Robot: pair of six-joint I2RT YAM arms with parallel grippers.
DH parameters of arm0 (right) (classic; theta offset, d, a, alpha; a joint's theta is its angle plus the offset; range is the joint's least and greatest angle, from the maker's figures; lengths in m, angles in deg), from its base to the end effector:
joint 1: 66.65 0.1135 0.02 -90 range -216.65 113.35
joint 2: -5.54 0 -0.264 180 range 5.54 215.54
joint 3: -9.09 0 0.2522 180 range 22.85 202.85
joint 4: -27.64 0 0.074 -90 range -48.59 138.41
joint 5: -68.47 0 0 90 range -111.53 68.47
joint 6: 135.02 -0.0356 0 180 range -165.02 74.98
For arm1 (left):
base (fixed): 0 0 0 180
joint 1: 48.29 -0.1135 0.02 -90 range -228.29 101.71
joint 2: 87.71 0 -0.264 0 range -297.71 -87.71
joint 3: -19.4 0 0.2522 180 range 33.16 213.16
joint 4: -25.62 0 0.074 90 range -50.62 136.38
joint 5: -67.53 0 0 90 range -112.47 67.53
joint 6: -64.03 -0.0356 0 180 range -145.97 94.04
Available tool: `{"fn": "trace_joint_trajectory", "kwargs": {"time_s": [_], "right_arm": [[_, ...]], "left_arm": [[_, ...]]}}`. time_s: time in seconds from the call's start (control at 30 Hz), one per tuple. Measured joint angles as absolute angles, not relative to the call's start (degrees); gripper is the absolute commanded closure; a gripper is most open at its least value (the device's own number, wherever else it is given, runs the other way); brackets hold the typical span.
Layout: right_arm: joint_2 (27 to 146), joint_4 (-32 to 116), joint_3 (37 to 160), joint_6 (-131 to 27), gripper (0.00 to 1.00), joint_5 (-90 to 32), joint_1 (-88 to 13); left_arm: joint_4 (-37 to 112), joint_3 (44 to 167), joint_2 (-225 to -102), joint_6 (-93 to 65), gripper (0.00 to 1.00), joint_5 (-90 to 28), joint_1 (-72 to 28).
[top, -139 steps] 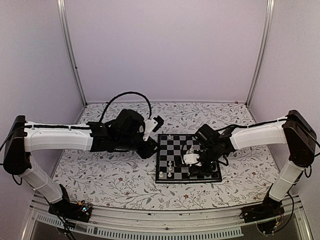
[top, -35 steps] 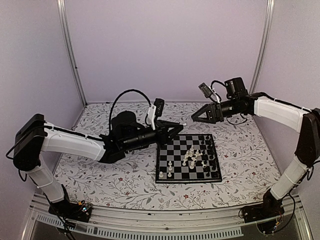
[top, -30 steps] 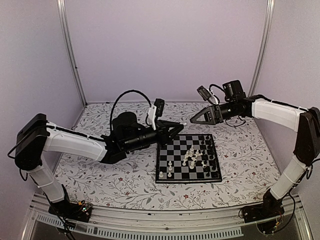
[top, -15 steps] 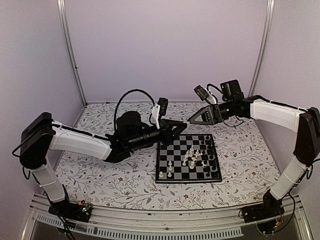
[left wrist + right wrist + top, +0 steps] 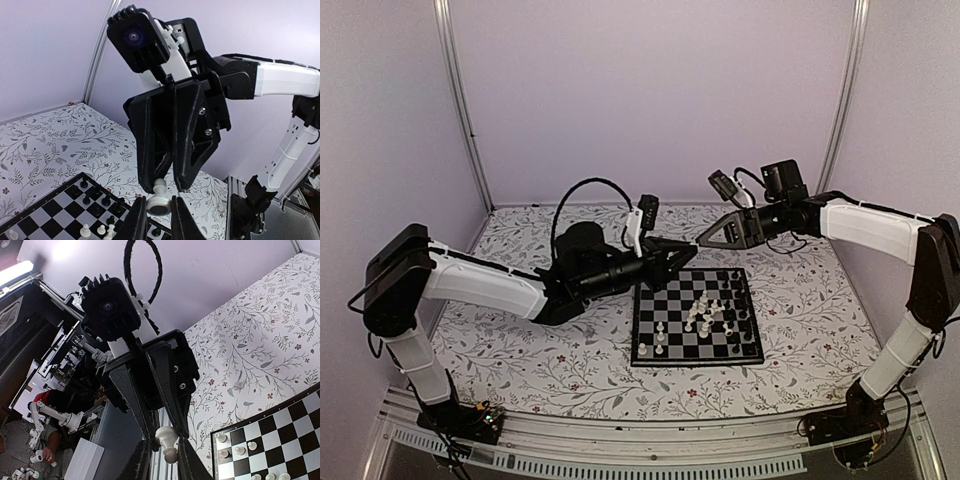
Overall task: Set up the chess pieces on the board
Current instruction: Place the chess piece on the chessboard.
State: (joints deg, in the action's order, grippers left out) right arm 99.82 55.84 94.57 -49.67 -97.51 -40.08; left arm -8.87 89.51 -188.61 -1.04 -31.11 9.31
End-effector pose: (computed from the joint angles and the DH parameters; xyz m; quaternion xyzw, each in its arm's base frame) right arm 0.3020 0.1896 0.2885 -0.4037 0.6402 0.6252 0.1905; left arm 0.2074 -0.3368 0.2507 0.2445 0.6390 -0.5185 0.5129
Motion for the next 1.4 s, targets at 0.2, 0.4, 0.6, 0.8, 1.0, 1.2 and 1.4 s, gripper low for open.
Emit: {"fn": "trace_joint_trajectory", "kwargs": {"time_s": [0.2, 0.4, 0.6, 0.8, 1.0, 1.2, 1.4], "right_arm": [[99.82, 55.34, 94.42, -49.89, 0.98, -97.06, -40.13], [99.82, 57.2, 94.86, -48.27, 1.0, -94.39, -39.95], [100.69, 67.32, 101.78, -37.32, 1.0, -82.74, -39.54], [107.16, 77.0, 111.55, -25.67, 1.0, -65.84, -35.71], [115.16, 82.55, 116.78, -18.41, 1.0, -49.41, -29.07], [121.89, 86.94, 121.94, -14.15, 1.0, -38.7, -22.84], [128.8, 90.29, 125.26, -12.05, 1.0, -33.67, -18.84]], "left_arm": [[-9.41, 89.62, -188.65, -1.02, 0.77, -31.24, 9.46], [-6.81, 91.31, -188.85, -1.76, 0.57, -30.06, 9.46], [6.08, 91.24, -179.89, -9.04, 0.36, -25.71, 9.27], [16.79, 95.5, -164.94, -17.45, 0.32, -15.59, 4.81], [21.6, 94.67, -164.28, -21.74, 0.32, -9.38, -3.82], [26.72, 90.26, -164.26, -25.25, 0.3, -7.66, -5.62], [26.83, 90.08, -161.94, -26.83, 0.3, -5.95, -6.25]]}}
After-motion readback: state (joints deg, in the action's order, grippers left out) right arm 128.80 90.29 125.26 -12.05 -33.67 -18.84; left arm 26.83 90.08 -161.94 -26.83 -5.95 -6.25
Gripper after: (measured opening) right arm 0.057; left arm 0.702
